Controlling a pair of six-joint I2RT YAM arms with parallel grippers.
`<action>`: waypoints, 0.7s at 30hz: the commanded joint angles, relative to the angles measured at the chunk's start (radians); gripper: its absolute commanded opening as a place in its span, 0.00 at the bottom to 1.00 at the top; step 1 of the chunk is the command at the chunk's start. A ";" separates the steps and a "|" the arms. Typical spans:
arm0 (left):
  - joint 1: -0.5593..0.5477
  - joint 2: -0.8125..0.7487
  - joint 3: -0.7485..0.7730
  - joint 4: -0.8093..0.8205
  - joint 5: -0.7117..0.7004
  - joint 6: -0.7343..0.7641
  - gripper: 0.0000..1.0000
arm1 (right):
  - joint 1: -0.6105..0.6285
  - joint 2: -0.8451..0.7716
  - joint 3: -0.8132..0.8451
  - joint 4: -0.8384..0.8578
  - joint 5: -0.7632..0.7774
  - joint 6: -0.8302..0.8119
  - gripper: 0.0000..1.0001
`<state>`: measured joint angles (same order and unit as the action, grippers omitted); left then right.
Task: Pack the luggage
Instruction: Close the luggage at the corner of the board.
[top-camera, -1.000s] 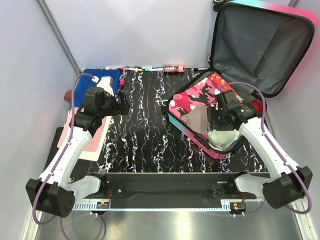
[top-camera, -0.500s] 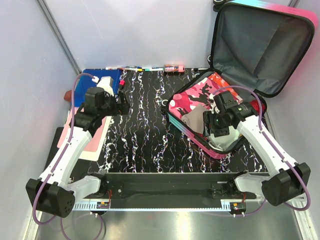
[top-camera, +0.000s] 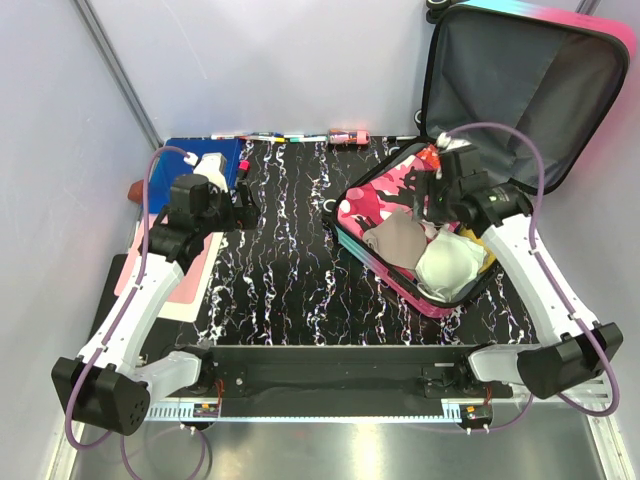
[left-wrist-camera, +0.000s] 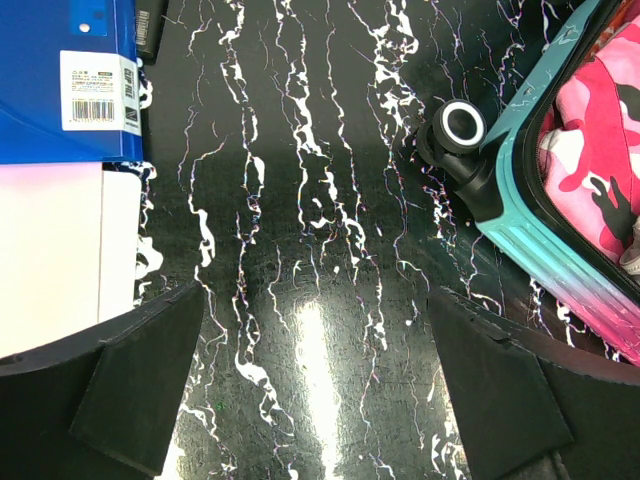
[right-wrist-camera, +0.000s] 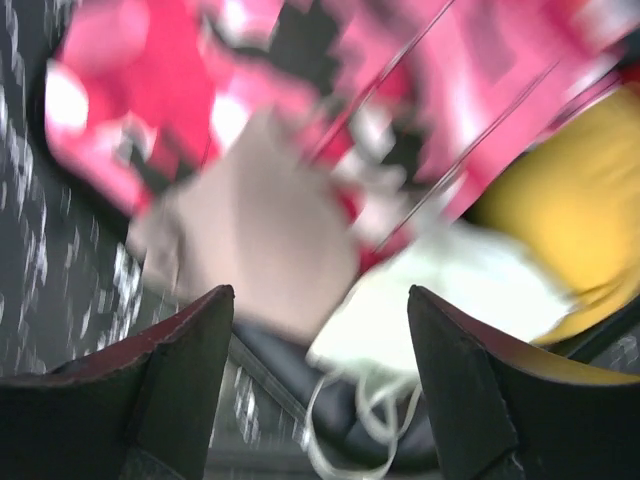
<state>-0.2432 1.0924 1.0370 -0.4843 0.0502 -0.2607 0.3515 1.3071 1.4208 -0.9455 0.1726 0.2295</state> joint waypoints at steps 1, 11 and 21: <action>-0.004 -0.022 -0.006 0.039 0.023 -0.002 0.99 | -0.091 -0.031 0.049 0.217 0.215 -0.055 0.78; -0.004 -0.019 -0.008 0.039 0.025 0.000 0.99 | -0.410 -0.051 0.041 0.654 0.320 -0.079 0.79; -0.005 -0.012 -0.009 0.042 0.020 0.000 0.99 | -0.620 0.034 0.006 1.111 0.243 -0.147 0.80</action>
<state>-0.2432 1.0927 1.0370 -0.4839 0.0566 -0.2607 -0.2203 1.3128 1.4384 -0.1356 0.4519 0.1295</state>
